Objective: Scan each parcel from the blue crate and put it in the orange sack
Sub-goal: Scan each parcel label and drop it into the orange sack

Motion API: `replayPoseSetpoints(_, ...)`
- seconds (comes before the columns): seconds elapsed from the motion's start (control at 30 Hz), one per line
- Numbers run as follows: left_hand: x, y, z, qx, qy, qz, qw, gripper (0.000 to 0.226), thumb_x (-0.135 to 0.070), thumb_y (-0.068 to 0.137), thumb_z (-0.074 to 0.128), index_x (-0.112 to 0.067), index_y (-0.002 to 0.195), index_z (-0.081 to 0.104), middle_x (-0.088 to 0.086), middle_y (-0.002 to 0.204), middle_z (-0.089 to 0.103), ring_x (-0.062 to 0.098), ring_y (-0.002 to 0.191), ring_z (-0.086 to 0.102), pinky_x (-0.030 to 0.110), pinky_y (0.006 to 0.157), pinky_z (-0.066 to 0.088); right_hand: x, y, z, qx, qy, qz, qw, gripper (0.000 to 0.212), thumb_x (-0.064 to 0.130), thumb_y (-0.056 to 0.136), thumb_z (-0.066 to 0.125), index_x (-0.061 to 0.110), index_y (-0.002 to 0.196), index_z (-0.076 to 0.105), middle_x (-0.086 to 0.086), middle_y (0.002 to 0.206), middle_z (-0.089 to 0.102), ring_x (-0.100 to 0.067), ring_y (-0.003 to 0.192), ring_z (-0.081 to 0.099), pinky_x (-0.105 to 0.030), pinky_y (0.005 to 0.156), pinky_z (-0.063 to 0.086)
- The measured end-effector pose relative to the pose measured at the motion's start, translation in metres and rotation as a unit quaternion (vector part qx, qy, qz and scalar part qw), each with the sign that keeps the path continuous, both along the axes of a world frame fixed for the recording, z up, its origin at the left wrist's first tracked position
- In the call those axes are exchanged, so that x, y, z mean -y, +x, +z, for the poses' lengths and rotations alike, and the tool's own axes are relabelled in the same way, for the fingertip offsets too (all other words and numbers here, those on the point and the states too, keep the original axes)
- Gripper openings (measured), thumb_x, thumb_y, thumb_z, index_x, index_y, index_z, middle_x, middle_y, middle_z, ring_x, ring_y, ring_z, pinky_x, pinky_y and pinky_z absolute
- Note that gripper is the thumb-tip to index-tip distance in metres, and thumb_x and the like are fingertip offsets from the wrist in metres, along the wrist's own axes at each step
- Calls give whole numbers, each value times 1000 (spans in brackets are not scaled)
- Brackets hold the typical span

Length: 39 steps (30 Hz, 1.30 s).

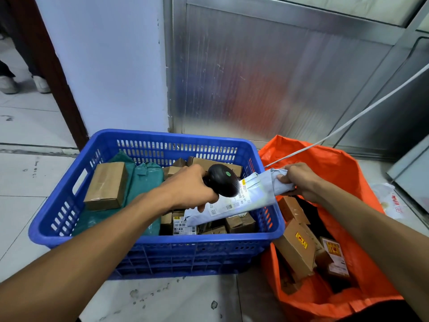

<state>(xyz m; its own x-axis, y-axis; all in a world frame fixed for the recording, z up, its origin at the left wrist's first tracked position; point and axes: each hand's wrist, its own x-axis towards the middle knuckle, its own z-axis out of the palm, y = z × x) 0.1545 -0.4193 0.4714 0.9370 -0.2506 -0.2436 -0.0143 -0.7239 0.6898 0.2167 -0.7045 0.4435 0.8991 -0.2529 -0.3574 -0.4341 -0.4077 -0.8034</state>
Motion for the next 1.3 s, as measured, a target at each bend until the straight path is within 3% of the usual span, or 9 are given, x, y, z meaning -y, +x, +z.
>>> replayPoseSetpoints(0.1,-1,0,1,3,4,10,1000,7,-17,71,69,-11,69,67,4,55,71,19,52,60,49,74,61,0,0,0,-3,5,0,1000,22,-12,92,49,2,90,65,-14,81,64,-25,68,61,-27,46,54)
replayPoseSetpoints(0.2,-1,-1,1,2,6,8,1000,7,-16,72,70,-10,73,67,4,56,71,18,51,59,47,71,61,0,1,1,-10,16,-4,1000,20,-11,94,49,-2,101,66,-16,86,67,-28,74,65,-33,53,57)
replayPoseSetpoints(0.47,-3,0,0,-10,14,17,1000,14,-20,71,70,-9,79,70,3,60,73,18,54,60,46,76,62,-3,-2,7,-17,90,-46,995,21,-12,94,50,-5,108,63,-20,100,65,-36,84,65,-37,47,58)
replayPoseSetpoints(0.67,-5,0,0,-35,-6,51,998,28,-18,70,66,-6,95,73,5,60,74,16,51,57,32,62,53,-4,-1,9,-6,116,-67,991,27,-12,94,51,-5,118,60,-22,113,65,-37,87,66,-38,48,58)
replayPoseSetpoints(0.77,-7,0,0,-45,-28,73,996,22,-17,73,65,-3,87,74,7,60,74,17,51,57,30,61,51,-3,0,9,-3,132,-83,988,31,-13,94,49,-5,122,59,-22,119,65,-37,86,66,-40,48,59)
replayPoseSetpoints(0.87,-6,-1,4,-78,-75,88,990,16,-14,76,66,-1,67,70,8,57,70,18,49,54,25,53,47,-2,0,10,-3,149,-104,983,35,-14,93,48,-4,125,57,-23,123,62,-37,87,65,-46,54,60)
replayPoseSetpoints(1.0,-6,0,9,-118,-168,131,970,19,-9,78,67,-6,60,63,11,56,66,15,43,50,22,46,43,-1,1,10,0,185,-124,975,36,-15,93,48,-5,127,54,-24,128,59,-39,93,63,-53,64,57)
replayPoseSetpoints(1.17,-7,0,11,-159,-265,180,934,21,-9,82,66,-9,62,60,8,58,64,14,45,48,22,46,44,-5,2,10,28,250,-151,956,36,-12,94,49,-2,129,54,-19,130,59,-37,94,65,-43,50,59)
replayPoseSetpoints(1.3,-7,0,10,-166,-324,223,904,23,-10,82,65,-11,59,58,6,57,60,13,45,47,21,45,43,-15,4,9,66,300,-166,937,31,-8,96,50,3,123,56,-15,133,58,-35,100,63,-39,49,60)
